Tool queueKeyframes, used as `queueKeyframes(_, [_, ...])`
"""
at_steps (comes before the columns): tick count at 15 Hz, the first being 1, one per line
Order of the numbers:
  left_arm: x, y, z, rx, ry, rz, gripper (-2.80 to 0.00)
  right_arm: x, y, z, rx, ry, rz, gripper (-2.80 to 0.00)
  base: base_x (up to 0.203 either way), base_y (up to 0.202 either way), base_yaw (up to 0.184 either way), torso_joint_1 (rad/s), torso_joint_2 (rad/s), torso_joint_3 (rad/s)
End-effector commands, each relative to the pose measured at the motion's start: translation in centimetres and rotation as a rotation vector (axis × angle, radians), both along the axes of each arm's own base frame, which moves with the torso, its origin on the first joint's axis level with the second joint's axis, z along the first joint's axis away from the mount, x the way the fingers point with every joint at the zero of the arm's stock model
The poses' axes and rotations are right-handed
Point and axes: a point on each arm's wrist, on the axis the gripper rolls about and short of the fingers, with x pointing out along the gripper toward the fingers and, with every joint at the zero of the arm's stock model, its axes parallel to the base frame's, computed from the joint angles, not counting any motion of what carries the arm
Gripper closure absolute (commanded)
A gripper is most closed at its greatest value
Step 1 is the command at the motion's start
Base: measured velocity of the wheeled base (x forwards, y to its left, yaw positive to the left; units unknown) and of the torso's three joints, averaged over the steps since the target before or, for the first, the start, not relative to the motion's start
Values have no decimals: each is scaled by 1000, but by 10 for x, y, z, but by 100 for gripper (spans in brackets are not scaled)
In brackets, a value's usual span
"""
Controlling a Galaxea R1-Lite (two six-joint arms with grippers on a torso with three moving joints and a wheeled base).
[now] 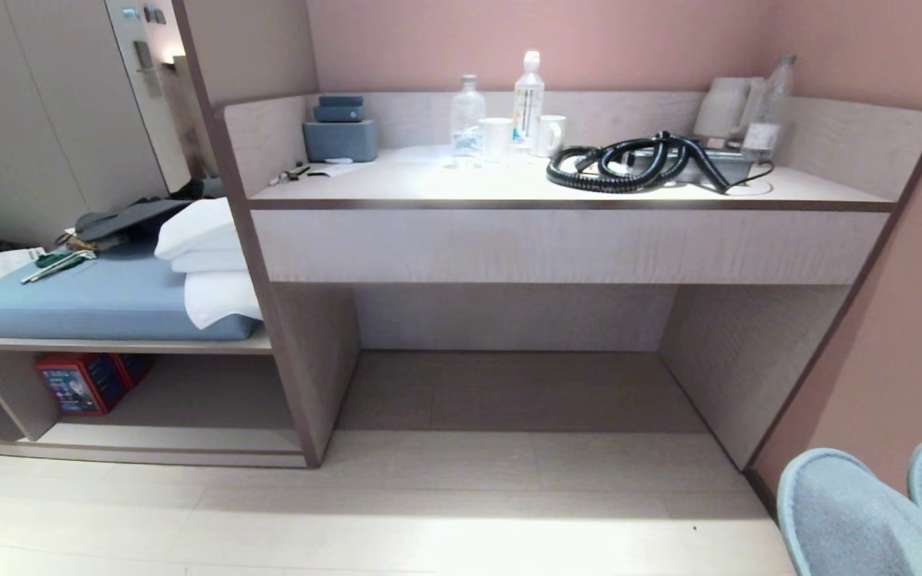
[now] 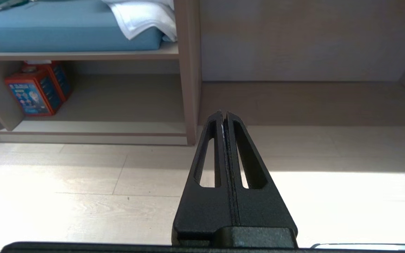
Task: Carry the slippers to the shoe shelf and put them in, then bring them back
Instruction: Place the slippers on the floor
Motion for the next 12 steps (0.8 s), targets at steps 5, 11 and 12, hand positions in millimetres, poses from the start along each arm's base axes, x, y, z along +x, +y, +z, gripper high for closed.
queueKeyframes(5, [0, 0, 0, -2, 2, 0, 0, 0, 0, 0, 2, 2, 1, 0, 0, 0, 0, 3, 2, -194])
queueKeyframes(11, [0, 0, 0, -2, 1, -1, 0, 0, 0, 0, 0, 2, 1, 0, 0, 0, 0, 3, 1, -198])
queueKeyframes(12, [0, 0, 0, -2, 2, 0, 0, 0, 0, 0, -2, 1, 1, 0, 0, 0, 0, -2, 2, -199])
